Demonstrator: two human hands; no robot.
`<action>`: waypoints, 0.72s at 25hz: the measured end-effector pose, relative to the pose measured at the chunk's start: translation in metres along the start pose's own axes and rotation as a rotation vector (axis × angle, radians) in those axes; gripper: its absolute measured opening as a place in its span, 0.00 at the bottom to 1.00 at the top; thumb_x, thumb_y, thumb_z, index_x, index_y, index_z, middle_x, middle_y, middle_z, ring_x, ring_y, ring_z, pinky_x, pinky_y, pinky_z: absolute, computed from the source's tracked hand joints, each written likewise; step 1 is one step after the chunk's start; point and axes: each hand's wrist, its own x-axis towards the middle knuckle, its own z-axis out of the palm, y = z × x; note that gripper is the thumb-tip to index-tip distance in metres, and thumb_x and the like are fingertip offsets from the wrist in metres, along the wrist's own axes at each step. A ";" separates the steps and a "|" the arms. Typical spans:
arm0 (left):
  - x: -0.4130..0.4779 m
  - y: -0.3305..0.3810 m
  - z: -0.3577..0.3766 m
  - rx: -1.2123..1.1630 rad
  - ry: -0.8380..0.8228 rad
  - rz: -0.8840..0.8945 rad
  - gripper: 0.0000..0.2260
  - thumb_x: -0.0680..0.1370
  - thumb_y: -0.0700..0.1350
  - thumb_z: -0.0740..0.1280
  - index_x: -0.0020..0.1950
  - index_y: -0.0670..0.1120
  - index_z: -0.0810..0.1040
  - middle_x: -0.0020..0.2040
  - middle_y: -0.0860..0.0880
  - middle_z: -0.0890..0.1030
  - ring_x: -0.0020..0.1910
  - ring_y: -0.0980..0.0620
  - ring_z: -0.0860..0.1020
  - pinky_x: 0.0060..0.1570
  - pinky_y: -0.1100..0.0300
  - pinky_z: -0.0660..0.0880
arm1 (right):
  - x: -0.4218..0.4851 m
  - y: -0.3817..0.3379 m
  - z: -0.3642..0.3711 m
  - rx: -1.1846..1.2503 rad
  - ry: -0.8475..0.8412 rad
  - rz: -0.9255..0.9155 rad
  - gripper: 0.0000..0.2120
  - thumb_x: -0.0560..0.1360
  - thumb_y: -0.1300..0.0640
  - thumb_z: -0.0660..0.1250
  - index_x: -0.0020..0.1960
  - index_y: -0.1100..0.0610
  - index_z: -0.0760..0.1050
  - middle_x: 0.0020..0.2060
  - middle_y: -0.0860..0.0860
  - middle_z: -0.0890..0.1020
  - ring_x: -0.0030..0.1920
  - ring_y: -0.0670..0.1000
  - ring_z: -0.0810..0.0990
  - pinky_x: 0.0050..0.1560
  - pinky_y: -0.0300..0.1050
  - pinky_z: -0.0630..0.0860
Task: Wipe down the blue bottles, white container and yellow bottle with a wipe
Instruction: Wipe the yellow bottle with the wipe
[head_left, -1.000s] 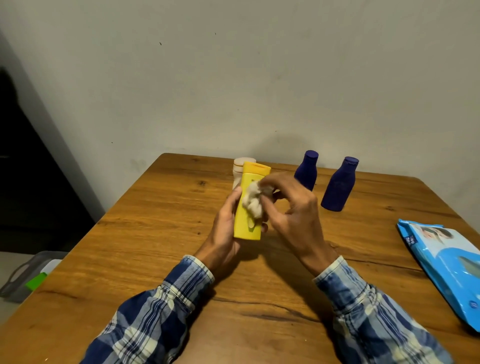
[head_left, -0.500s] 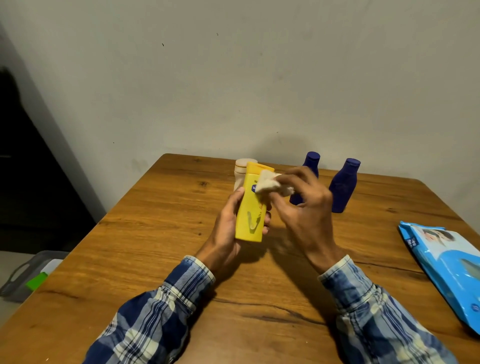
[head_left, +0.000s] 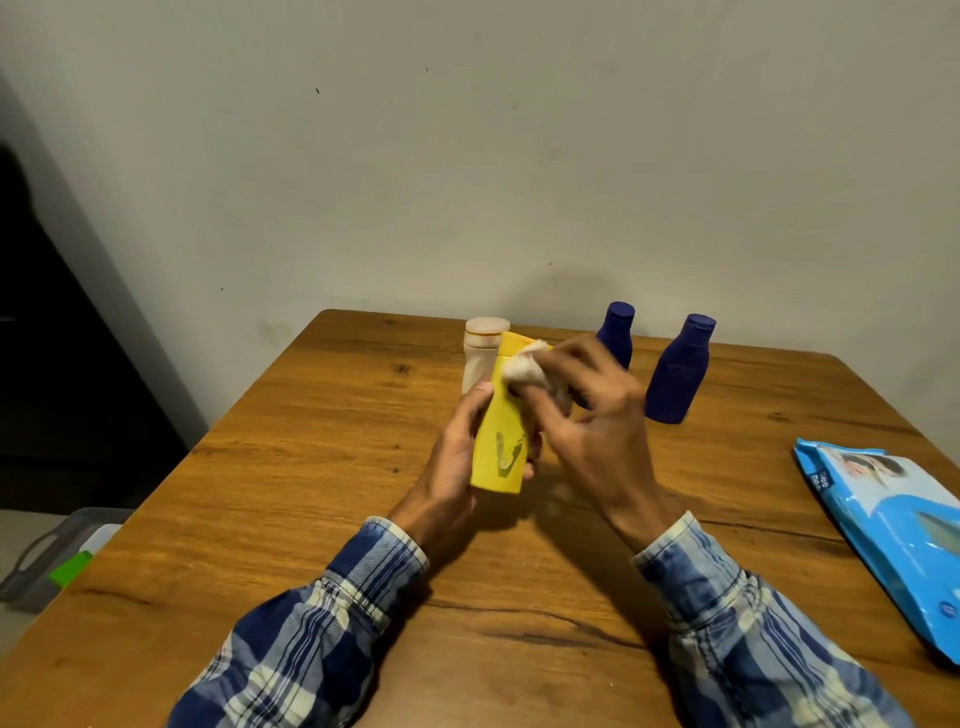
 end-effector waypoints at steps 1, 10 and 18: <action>-0.001 0.000 -0.001 -0.004 0.009 0.016 0.18 0.85 0.54 0.55 0.61 0.45 0.79 0.48 0.44 0.84 0.43 0.49 0.81 0.40 0.55 0.78 | -0.002 -0.002 0.003 -0.008 -0.080 -0.045 0.12 0.76 0.57 0.73 0.58 0.61 0.82 0.51 0.53 0.79 0.49 0.47 0.78 0.47 0.33 0.78; -0.008 -0.011 -0.001 0.121 -0.035 0.072 0.21 0.82 0.59 0.60 0.70 0.53 0.77 0.63 0.37 0.80 0.57 0.42 0.80 0.54 0.45 0.75 | -0.003 -0.005 0.003 -0.030 -0.113 -0.095 0.11 0.75 0.61 0.73 0.57 0.62 0.81 0.51 0.54 0.77 0.49 0.43 0.74 0.48 0.27 0.75; -0.004 0.006 -0.009 0.589 0.027 0.350 0.17 0.79 0.56 0.70 0.67 0.57 0.75 0.55 0.51 0.83 0.53 0.52 0.82 0.50 0.56 0.80 | 0.014 0.006 -0.020 0.309 0.296 0.201 0.07 0.77 0.61 0.72 0.54 0.57 0.80 0.51 0.53 0.78 0.48 0.51 0.80 0.42 0.47 0.82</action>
